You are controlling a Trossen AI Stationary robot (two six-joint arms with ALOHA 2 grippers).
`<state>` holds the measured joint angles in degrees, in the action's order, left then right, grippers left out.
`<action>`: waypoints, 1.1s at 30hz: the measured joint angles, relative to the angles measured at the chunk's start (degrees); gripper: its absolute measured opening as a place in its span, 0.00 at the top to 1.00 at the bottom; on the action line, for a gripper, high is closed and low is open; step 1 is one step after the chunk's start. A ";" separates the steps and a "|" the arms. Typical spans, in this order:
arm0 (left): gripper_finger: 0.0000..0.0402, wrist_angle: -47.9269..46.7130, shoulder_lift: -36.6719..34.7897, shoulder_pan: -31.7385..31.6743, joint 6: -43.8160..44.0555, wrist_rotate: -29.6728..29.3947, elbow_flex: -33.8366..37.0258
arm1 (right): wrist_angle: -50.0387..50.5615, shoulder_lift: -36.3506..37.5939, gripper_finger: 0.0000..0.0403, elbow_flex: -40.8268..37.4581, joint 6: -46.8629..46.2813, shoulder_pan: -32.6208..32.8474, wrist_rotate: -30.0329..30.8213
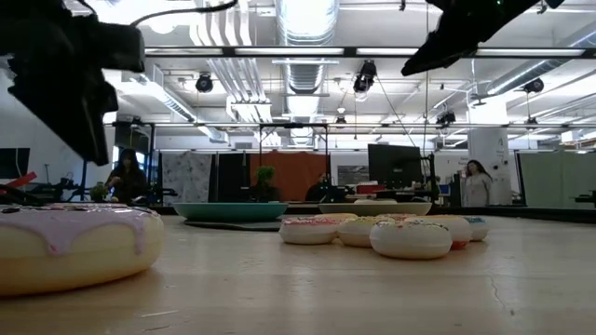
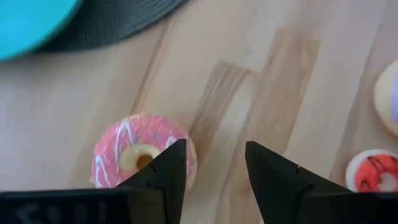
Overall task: Pick & Place donuts
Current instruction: Put the large pink donut on the brown plate
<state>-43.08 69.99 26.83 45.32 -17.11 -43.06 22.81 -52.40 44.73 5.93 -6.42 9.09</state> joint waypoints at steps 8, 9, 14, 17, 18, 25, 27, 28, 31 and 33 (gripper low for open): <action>0.65 -0.49 1.94 0.18 1.68 1.33 1.44 | -1.38 0.15 0.50 -0.09 0.36 0.97 -0.13; 0.65 -0.51 2.07 0.18 1.68 1.34 1.70 | -1.32 0.12 0.50 -0.09 0.27 0.97 -0.13; 0.65 -0.83 3.05 0.11 1.92 0.80 3.33 | -1.33 0.13 0.50 -0.09 0.26 1.41 0.00; 0.65 -0.67 3.33 0.05 3.03 -0.30 4.20 | -1.37 0.13 0.50 -0.09 0.36 1.65 -0.13; 0.65 -0.64 3.33 0.05 3.40 -0.84 4.50 | -1.37 0.13 0.50 -0.09 0.39 1.68 -0.13; 0.65 0.63 3.33 -0.24 4.63 -2.95 5.72 | -2.14 -0.11 0.50 -0.09 0.49 1.80 -0.12; 0.65 1.15 3.33 -0.35 4.65 -2.95 5.98 | -2.10 -0.20 0.50 -0.09 0.46 1.80 -0.12; 0.65 1.30 3.33 -0.35 4.65 -2.95 5.98 | -2.10 -0.20 0.50 -0.09 0.48 1.82 -0.12; 0.65 1.56 3.33 -0.35 4.66 -2.94 6.00 | -2.14 -0.18 0.50 -0.09 0.47 2.14 -0.13; 0.65 1.92 3.33 -0.37 4.96 -2.92 6.10 | -2.14 -0.18 0.50 -0.09 0.46 2.36 -0.12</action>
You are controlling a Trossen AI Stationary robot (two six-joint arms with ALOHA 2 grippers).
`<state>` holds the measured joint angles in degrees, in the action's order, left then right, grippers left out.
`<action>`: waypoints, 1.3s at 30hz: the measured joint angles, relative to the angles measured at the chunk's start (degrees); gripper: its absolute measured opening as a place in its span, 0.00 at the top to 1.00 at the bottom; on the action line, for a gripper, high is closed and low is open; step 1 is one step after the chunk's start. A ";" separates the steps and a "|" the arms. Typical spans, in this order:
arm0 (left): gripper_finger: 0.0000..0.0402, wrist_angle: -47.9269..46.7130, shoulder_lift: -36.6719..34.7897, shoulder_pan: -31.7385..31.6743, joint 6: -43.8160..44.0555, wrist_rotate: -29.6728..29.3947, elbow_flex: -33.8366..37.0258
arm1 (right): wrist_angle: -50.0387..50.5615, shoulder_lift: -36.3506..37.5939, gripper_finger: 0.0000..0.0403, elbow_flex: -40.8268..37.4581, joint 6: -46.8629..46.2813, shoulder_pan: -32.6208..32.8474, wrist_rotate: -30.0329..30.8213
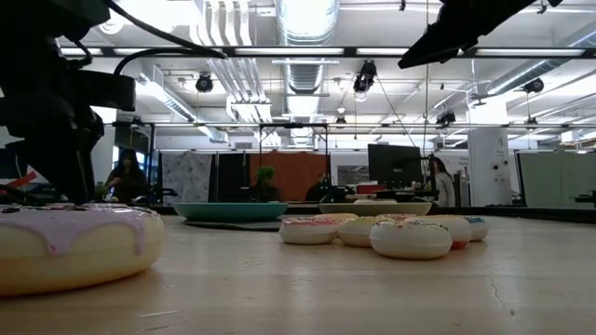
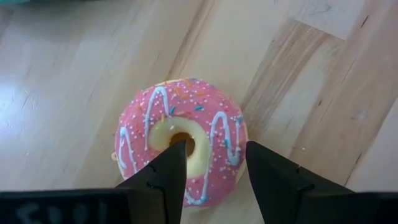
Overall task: Pick & Place donuts
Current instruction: Put the large pink donut on the brown plate
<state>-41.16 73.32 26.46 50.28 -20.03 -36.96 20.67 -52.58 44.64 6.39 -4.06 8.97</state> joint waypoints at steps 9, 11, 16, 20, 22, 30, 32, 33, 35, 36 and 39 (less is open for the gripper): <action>0.65 3.92 0.00 -0.87 1.21 2.95 1.96 | 0.02 0.00 0.50 0.00 -0.15 0.21 -0.02; 0.65 4.10 0.00 -0.87 1.21 2.95 2.09 | 0.00 0.00 0.50 0.00 -0.15 0.21 -0.02; 0.65 4.15 -0.02 -0.87 0.90 2.93 2.63 | 0.02 0.00 0.50 0.00 -0.05 0.21 -0.02; 0.65 4.14 -0.02 -0.87 0.38 2.12 2.93 | 0.02 0.00 0.50 0.00 0.04 0.21 -0.02; 0.65 4.19 -0.02 -0.87 -0.45 2.17 3.24 | 0.02 0.00 0.50 0.00 0.07 0.21 -0.03; 0.65 4.47 -0.04 -0.87 -0.85 2.51 3.72 | 0.02 0.00 0.50 0.00 0.24 0.21 -0.02; 0.65 5.51 -0.07 -0.87 -0.85 2.34 4.38 | 0.03 0.00 0.50 0.00 0.17 0.21 -0.03; 0.65 6.28 -0.07 -0.87 -0.87 2.34 4.82 | 0.02 0.00 0.50 0.00 0.17 0.21 -0.04; 0.65 7.97 -0.07 -0.87 -1.15 2.57 5.71 | 0.03 0.00 0.50 0.00 0.12 0.21 -0.04; 0.65 8.69 -0.07 -0.87 -1.15 2.64 6.03 | 0.04 0.00 0.50 0.00 0.00 0.21 -0.04; 0.65 9.36 -0.07 -0.90 -1.61 2.95 6.24 | 0.04 0.00 0.50 0.00 0.00 0.21 -0.04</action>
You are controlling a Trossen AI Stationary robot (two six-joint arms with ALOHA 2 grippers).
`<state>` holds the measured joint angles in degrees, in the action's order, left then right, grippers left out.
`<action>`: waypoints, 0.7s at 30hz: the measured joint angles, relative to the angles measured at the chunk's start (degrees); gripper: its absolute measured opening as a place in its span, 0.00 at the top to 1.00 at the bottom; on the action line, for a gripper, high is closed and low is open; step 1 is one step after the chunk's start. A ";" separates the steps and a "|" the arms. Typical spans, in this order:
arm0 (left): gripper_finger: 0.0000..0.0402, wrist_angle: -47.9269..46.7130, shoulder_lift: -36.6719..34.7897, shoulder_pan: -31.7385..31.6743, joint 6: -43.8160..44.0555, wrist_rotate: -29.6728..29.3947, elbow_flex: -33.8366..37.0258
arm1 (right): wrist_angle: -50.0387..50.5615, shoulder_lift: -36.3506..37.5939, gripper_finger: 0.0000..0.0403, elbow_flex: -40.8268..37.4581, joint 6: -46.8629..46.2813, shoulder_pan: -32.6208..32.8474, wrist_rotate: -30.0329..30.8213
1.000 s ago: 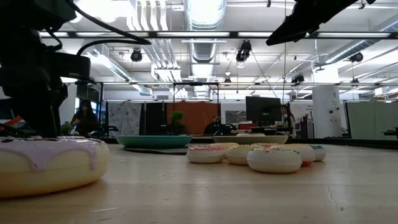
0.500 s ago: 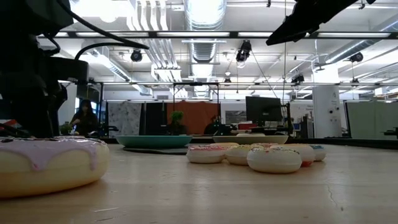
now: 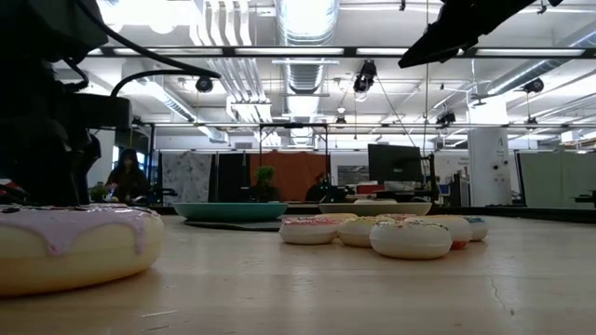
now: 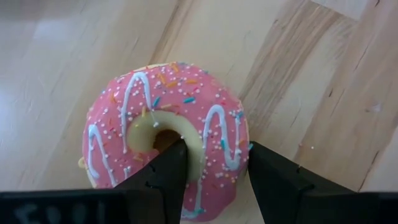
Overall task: Pick & Place donuts
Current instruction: Put the large pink donut on the brown plate
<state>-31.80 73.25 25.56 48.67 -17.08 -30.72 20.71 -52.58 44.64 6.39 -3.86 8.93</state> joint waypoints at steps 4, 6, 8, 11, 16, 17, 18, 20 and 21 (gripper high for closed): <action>0.66 -0.10 0.00 0.00 -0.59 -0.39 -0.17 | 0.00 0.00 0.50 0.00 0.00 0.00 0.00; 0.68 -0.08 0.00 0.00 -0.86 -0.46 -0.18 | 0.02 0.00 0.50 0.00 0.00 0.00 0.00; 0.73 -0.08 0.00 0.00 -0.90 -0.55 -0.18 | 0.02 0.00 0.50 0.00 0.00 0.00 0.00; 0.82 -0.15 0.00 0.00 -0.99 -0.62 -0.24 | 0.02 0.00 0.50 0.00 0.00 0.00 0.00; 0.91 0.32 0.00 0.00 -2.17 -0.44 -1.23 | 0.04 0.00 0.50 0.00 0.00 0.00 0.00; 0.92 0.31 0.00 0.00 -2.51 -0.44 -1.51 | 0.04 0.00 0.50 0.00 0.00 0.00 0.00; 0.92 0.30 0.00 0.00 -2.89 -0.46 -1.84 | 0.04 0.00 0.50 0.00 0.00 0.00 0.02; 0.92 0.41 0.00 0.00 -3.93 -0.55 -2.66 | 0.06 0.00 0.50 0.00 0.00 0.00 0.02; 0.92 0.40 0.00 0.00 -4.50 -0.78 -3.15 | 0.05 0.00 0.50 0.00 0.00 0.00 0.00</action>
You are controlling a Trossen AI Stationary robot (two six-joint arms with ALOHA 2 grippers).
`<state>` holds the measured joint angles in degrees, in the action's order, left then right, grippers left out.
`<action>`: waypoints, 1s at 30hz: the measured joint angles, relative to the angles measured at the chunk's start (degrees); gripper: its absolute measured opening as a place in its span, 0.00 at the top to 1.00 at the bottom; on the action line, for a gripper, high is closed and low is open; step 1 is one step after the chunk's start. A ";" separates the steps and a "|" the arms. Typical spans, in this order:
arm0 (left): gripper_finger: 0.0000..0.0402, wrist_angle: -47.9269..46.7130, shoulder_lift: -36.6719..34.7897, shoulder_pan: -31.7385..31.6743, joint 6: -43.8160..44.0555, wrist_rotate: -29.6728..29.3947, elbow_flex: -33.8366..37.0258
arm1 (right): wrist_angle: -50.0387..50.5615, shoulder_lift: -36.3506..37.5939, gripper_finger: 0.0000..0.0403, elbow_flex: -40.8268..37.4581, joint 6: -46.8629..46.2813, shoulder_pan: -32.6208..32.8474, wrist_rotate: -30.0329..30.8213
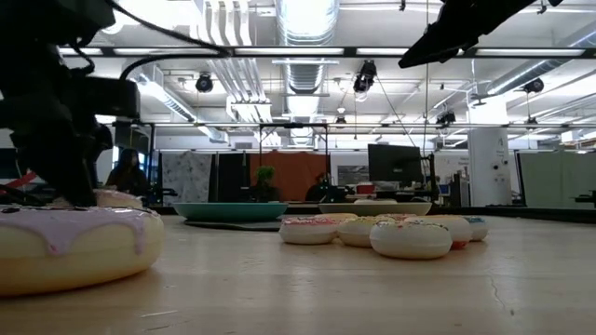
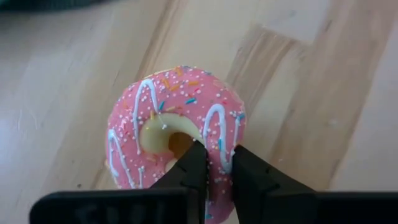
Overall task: Pick & Place donuts
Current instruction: Put the large pink donut on the brown plate
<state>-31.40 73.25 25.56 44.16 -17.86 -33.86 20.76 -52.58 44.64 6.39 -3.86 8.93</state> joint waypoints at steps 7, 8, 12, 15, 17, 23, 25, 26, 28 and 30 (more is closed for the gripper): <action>0.92 0.32 -0.04 -0.96 -6.62 -4.40 -4.37 | 0.17 0.00 0.50 0.00 -0.15 0.00 0.02; 0.92 0.53 -0.04 -1.35 -7.94 -5.16 -5.03 | 0.39 0.00 0.50 0.00 -0.18 0.00 0.02; 0.92 4.53 -0.07 -3.79 -15.44 -7.30 -7.35 | 1.37 0.00 0.50 0.00 -0.42 0.00 0.06; 0.92 9.92 -0.07 -6.61 -22.61 -7.61 -8.65 | 2.47 -0.02 0.50 0.00 -1.22 -0.02 0.26; 0.92 13.50 -0.07 -8.81 -27.51 -7.66 -9.34 | 3.51 -0.02 0.50 0.00 -1.76 -0.02 1.15; 0.92 26.54 -0.07 -16.52 -40.77 -6.43 -10.14 | 6.85 -0.02 0.50 -0.07 -3.45 -0.04 3.28; 0.92 31.47 0.25 -19.31 -43.78 -3.75 -10.10 | 6.94 -0.02 0.50 -0.13 -3.45 -0.02 3.26; 0.92 33.73 0.72 -20.75 -44.76 -2.40 -10.12 | 6.94 -0.02 0.50 -0.14 -3.45 -0.02 3.26; 0.92 36.65 1.94 -23.01 -46.38 -0.02 -10.28 | 6.94 -0.02 0.50 -0.15 -3.45 -0.02 3.26; 0.92 39.26 4.05 -24.86 -47.85 1.70 -11.16 | 6.94 -0.02 0.50 -0.15 -3.45 -0.02 3.26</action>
<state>7.87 77.30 0.71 -3.69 -16.16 -45.02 27.70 -52.60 44.49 2.94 -3.88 12.19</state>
